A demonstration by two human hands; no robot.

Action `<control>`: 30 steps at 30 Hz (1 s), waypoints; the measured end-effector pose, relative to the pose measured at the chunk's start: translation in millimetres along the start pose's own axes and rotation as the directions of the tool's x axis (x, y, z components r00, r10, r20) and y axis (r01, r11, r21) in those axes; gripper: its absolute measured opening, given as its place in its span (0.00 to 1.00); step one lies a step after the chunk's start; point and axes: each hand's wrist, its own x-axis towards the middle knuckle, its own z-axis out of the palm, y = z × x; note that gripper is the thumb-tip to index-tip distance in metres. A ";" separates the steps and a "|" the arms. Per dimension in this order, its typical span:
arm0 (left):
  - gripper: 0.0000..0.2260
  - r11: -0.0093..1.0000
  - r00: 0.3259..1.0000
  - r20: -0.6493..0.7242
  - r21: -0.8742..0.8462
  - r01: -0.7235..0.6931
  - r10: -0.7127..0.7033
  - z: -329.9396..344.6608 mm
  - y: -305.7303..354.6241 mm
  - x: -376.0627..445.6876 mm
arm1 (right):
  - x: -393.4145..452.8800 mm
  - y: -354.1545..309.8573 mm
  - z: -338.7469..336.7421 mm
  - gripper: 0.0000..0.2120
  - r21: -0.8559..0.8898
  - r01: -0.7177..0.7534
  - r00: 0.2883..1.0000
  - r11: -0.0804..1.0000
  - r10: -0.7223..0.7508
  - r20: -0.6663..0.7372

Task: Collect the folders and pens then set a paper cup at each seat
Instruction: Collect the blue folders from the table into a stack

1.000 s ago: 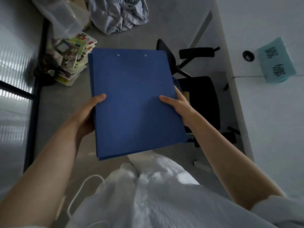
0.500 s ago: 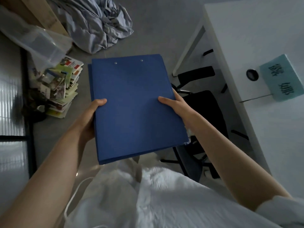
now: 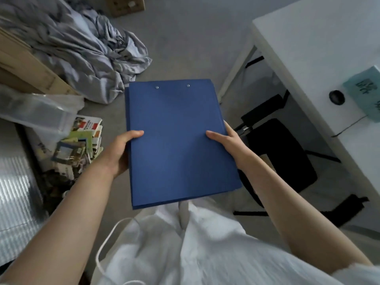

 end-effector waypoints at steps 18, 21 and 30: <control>0.08 0.990 0.993 0.114 0.128 -0.055 0.041 52.2 203.7 145.2 | 138.5 -145.2 4.9 0.27 0.034 0.133 0.984 0.990 -0.128 -0.125; 0.08 0.990 0.992 0.121 0.132 -0.053 0.037 71.7 239.7 168.3 | 164.8 -179.1 -7.3 0.25 0.032 0.154 0.979 0.988 -0.148 -0.137; 0.08 0.981 0.977 0.209 0.179 -0.072 0.033 131.9 333.3 245.0 | 239.3 -252.7 -42.6 0.40 0.075 0.168 0.953 0.983 -0.143 -0.267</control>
